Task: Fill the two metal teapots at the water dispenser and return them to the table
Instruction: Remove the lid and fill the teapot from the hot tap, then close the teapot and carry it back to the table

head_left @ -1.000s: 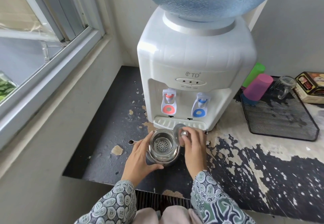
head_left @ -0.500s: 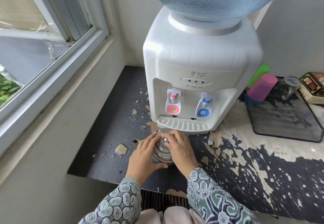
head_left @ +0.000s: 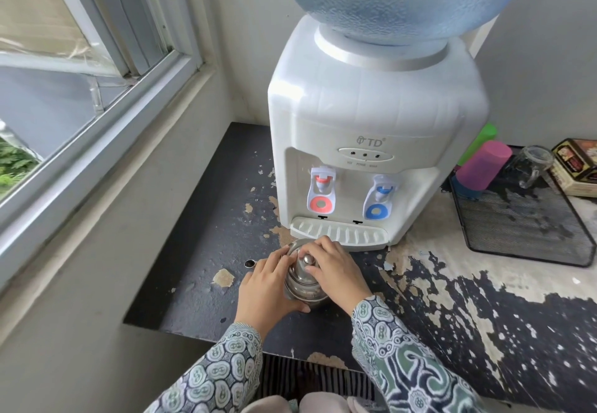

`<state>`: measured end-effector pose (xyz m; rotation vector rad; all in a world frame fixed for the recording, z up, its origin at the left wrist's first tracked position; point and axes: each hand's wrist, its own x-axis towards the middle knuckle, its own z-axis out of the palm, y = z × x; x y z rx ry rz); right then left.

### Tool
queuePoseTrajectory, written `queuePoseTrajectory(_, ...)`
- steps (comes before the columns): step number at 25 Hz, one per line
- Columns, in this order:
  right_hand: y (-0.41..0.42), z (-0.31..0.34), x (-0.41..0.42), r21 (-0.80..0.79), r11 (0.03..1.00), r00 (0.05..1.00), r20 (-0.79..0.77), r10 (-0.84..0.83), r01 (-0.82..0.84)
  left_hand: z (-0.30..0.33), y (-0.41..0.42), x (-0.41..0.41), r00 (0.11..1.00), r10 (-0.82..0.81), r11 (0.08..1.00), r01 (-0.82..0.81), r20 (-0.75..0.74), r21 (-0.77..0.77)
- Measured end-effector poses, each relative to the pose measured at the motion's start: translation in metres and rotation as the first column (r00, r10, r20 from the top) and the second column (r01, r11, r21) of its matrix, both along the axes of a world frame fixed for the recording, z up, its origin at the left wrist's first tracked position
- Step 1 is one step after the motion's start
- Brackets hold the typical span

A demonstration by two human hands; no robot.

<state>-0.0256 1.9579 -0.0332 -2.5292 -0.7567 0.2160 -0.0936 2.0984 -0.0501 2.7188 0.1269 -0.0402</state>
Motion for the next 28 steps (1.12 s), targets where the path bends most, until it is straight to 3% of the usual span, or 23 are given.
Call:
queuePoseTrajectory(7, -0.019, 0.0, 0.005, 0.306, 0.945, 0.945, -0.327, -0.011, 0.117, 0.013, 0.001, 0.005, 0.992, -0.056, 0.997, 0.062, -0.112, 0.055)
queuePoseTrajectory(11, -0.028, -0.001, 0.001, 0.44, 0.869, 0.876, -0.483, 0.015, 0.227, 0.035, 0.006, 0.018, 0.983, -0.03, 0.995, 0.011, -0.18, -0.102)
queuePoseTrajectory(18, -0.034, -0.021, 0.003, 0.539, 0.793, 0.883, -0.47, 0.004, 0.283, 0.046, 0.013, 0.043, 0.96, 0.027, 0.956, -0.106, -0.277, -0.274)
queuePoseTrajectory(22, -0.037, -0.021, 0.004, 0.546, 0.796, 0.895, -0.447, 0.011, 0.263, 0.035, 0.018, 0.032, 0.985, 0.102, 0.974, -0.127, -0.139, -0.185)
queuePoseTrajectory(28, -0.095, -0.004, -0.007, 0.506, 0.802, 0.907, -0.41, -0.099, 0.316, 0.056, -0.03, 0.035, 0.998, -0.064, 0.941, 0.06, 0.0, -0.333)
